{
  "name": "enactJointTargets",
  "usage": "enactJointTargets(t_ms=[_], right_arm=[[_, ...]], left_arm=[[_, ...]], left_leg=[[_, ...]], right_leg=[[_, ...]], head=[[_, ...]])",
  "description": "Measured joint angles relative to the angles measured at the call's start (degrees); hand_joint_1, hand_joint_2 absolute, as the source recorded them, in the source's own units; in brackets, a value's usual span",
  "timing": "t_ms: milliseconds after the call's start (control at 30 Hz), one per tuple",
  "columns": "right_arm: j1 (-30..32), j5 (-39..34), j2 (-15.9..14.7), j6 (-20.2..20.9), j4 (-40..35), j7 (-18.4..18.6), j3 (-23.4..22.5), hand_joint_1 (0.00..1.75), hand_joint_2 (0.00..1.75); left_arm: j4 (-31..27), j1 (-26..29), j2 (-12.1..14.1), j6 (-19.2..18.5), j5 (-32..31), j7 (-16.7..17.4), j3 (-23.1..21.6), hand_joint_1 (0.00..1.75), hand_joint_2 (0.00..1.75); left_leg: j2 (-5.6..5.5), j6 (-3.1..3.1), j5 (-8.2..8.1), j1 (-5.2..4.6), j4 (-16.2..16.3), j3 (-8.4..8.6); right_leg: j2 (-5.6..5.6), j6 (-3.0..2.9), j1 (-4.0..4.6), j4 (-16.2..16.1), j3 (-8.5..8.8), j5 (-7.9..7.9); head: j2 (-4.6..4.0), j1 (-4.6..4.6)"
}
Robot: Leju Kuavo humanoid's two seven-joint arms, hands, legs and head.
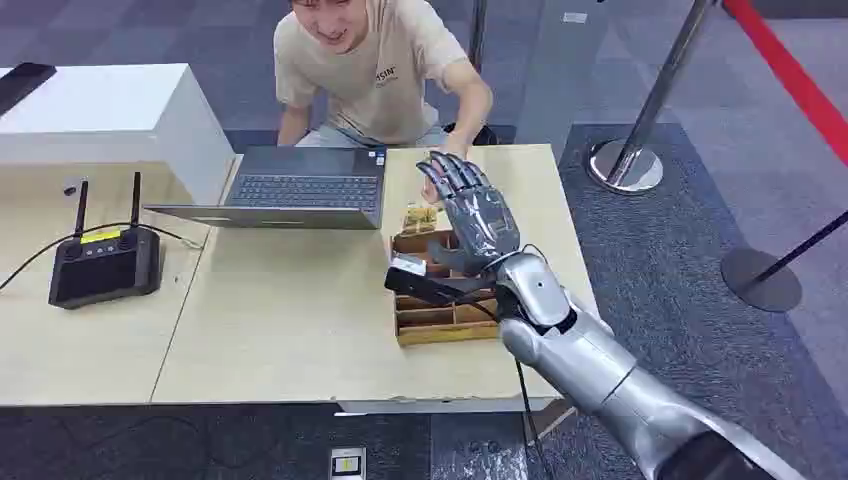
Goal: Pass the card to the sensor for recognition and then transmit it.
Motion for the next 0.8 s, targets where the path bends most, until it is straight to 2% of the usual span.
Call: enactJointTargets(t_ms=[400,433,467,800], right_arm=[[1.38,-3.19,-0.04,0.00,0.46,-1.38,-0.85,0.00,1.75],[1.50,-3.17,-0.07,-0.07,0.57,-1.38,-0.85,1.12,1.75],[1.57,-3.17,-0.05,-0.09,0.70,-1.46,-0.85,1.75,1.75],[1.96,-5.22,-0.04,-0.15,1.51,-3.30,-0.87,1.75,1.75]], left_arm=[[0.00,0.02,0.00,0.02,-0.17,0.02,0.00,0.00,1.75],[0.00,0.03,0.00,0.00,-0.20,0.02,0.00,0.00,1.75],[0.00,0.03,0.00,0.00,-0.17,0.02,0.00,0.00,1.75],[0.00,0.03,0.00,-0.09,-0.50,0.02,0.00,0.00,1.75]], left_leg=[[0.01,0.00,0.00,0.00,0.00,0.00],[0.01,0.00,0.00,0.00,0.00,0.00],[0.00,0.00,0.00,0.00,0.00,0.00],[0.00,0.00,0.00,0.00,0.00,0.00]], right_leg=[[0.00,0.00,0.00,0.00,-0.01,0.00],[0.00,0.00,0.00,0.00,-0.01,0.00],[0.00,0.00,0.00,0.00,-0.01,0.00],[0.00,0.00,0.00,0.00,-0.01,0.00]], head=[[0.00,-0.02],[0.00,0.02],[0.00,0.00],[0.00,0.00]])
